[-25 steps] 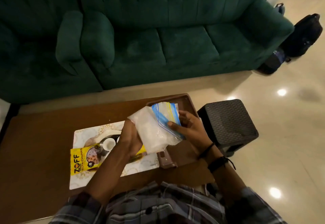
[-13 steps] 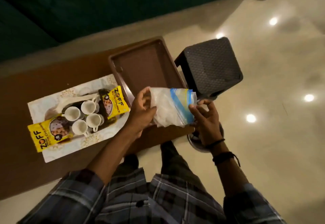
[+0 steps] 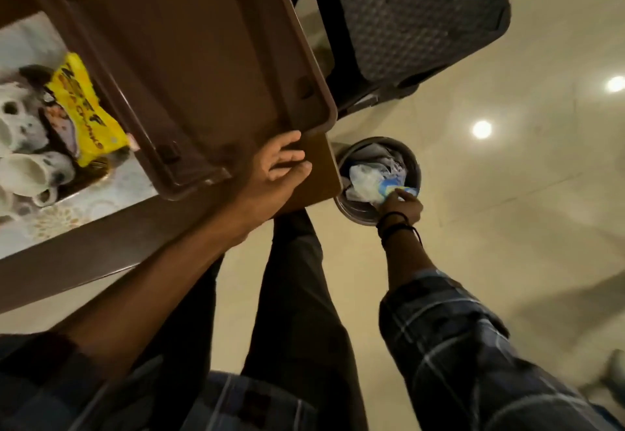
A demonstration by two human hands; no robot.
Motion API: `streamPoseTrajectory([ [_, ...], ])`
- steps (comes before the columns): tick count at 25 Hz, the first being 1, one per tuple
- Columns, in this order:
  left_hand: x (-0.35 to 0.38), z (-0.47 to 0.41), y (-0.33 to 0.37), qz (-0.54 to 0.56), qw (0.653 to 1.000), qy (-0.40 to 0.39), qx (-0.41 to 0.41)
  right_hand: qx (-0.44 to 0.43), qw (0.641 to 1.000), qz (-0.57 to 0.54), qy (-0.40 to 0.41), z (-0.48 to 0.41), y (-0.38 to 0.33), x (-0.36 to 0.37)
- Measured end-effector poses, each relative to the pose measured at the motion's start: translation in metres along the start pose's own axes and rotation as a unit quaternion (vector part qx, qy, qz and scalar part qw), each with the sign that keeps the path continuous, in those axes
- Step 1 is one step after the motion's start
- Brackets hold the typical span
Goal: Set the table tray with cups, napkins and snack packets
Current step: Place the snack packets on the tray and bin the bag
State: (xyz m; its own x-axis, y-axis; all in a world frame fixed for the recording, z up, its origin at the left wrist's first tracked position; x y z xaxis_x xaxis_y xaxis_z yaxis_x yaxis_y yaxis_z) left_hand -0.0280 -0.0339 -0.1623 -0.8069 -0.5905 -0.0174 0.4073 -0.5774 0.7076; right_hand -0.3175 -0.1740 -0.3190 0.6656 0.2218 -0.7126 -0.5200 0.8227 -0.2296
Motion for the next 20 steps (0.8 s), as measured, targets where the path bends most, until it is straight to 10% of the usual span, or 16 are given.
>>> streamPoseTrajectory([
  [7,0.011,-0.028,-0.023,-0.035,0.999,-0.005,-0.002,0.042,0.975,0.131,-0.173,-0.051,0.009,0.07],
  [14,0.006,-0.02,-0.02,-0.061,0.998,-0.016,0.012,0.021,0.981,0.077,-0.175,-0.013,-0.005,0.045],
  [20,-0.038,0.003,-0.008,-0.044,0.997,0.046,0.033,-0.22,0.956,-0.026,-0.191,0.143,-0.105,0.027],
])
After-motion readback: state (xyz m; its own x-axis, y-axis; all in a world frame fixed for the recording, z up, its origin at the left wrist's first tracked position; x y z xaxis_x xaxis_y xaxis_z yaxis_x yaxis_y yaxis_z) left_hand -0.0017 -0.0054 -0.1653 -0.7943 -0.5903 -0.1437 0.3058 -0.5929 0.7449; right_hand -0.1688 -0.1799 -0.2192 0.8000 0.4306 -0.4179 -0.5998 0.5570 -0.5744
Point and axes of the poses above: each hand's wrist, its own z-axis away from the middle knuckle, its own x-axis out of the palm, y = z × x, the point moved 9 cm from there along -z, towards the middle knuckle, and after that the axes turned 7 degrees about x, right-handed, at the moved point
